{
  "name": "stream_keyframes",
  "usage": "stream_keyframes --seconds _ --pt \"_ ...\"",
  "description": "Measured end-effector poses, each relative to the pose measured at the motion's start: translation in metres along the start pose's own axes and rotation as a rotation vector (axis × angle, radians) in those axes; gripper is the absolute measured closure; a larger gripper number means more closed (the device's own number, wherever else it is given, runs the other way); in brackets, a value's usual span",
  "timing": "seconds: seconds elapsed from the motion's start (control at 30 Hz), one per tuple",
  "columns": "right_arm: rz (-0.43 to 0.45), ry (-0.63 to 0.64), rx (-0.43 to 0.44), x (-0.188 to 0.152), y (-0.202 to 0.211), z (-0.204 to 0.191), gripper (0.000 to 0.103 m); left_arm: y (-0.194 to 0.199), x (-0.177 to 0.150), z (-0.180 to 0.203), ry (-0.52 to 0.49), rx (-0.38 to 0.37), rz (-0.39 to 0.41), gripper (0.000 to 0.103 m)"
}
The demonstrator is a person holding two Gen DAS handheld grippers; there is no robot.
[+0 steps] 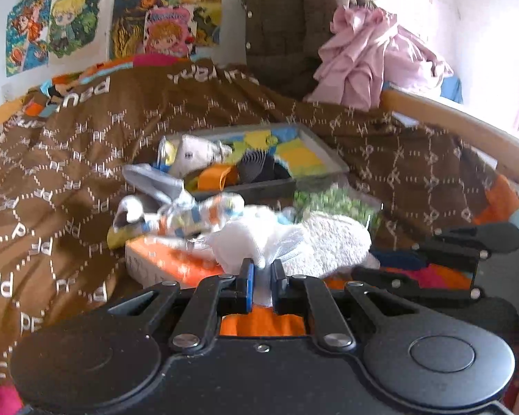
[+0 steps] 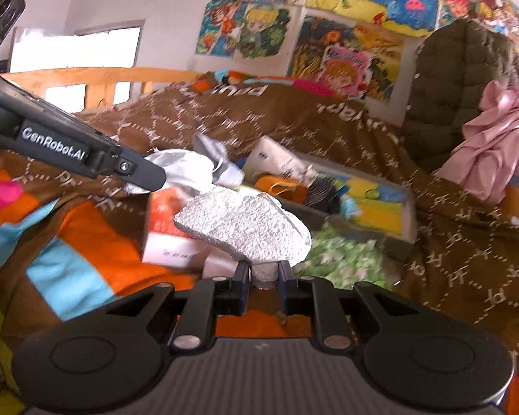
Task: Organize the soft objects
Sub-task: 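Lift the tissue with the left gripper while the right gripper carries the sponge over the tray, then open the left gripper to drop the tissue while the right gripper releases the sponge into the tray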
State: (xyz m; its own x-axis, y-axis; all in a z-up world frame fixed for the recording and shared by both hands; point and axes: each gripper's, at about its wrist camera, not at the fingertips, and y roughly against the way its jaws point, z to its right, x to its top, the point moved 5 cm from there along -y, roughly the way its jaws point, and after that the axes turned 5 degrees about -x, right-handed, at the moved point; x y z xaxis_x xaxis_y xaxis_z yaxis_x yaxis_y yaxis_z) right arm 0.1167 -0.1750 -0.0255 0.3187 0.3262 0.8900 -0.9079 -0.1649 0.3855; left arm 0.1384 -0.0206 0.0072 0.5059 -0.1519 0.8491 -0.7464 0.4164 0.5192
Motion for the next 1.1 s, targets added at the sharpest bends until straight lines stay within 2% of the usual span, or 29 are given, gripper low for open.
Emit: stream_keyframes --seconds 0.13,0.3,0.5,0.7,0.83,0.9,0.97,1.1 --pt "0.025 -0.057 -0.029 0.004 0.003 0.018 0.084 -0.004 0.017 0.008 -0.016 0.006 0.044 0.093" --pt "0.054 -0.110 -0.063 0.018 -0.004 0.042 0.084 -0.014 0.044 0.012 -0.007 -0.012 0.048 0.093" --pt "0.080 -0.175 -0.107 0.046 -0.053 0.085 0.084 -0.045 0.089 -0.002 -0.027 -0.051 0.064 0.093" --pt "0.051 -0.300 -0.159 0.055 -0.124 0.135 0.084 -0.094 0.132 -0.038 -0.045 -0.040 0.058 0.093" --pt "0.029 -0.338 -0.223 0.053 -0.156 0.166 0.084 -0.140 0.155 -0.046 -0.142 -0.023 -0.014 0.093" --pt "0.018 -0.367 -0.240 0.051 -0.166 0.180 0.084 -0.167 0.163 -0.044 -0.167 -0.030 -0.021 0.093" --pt "0.011 -0.338 -0.278 0.047 -0.173 0.189 0.084 -0.199 0.168 -0.040 -0.144 -0.046 -0.008 0.093" --pt "-0.013 -0.335 -0.290 0.041 -0.187 0.196 0.084 -0.250 0.170 -0.030 -0.101 -0.084 -0.001 0.093"
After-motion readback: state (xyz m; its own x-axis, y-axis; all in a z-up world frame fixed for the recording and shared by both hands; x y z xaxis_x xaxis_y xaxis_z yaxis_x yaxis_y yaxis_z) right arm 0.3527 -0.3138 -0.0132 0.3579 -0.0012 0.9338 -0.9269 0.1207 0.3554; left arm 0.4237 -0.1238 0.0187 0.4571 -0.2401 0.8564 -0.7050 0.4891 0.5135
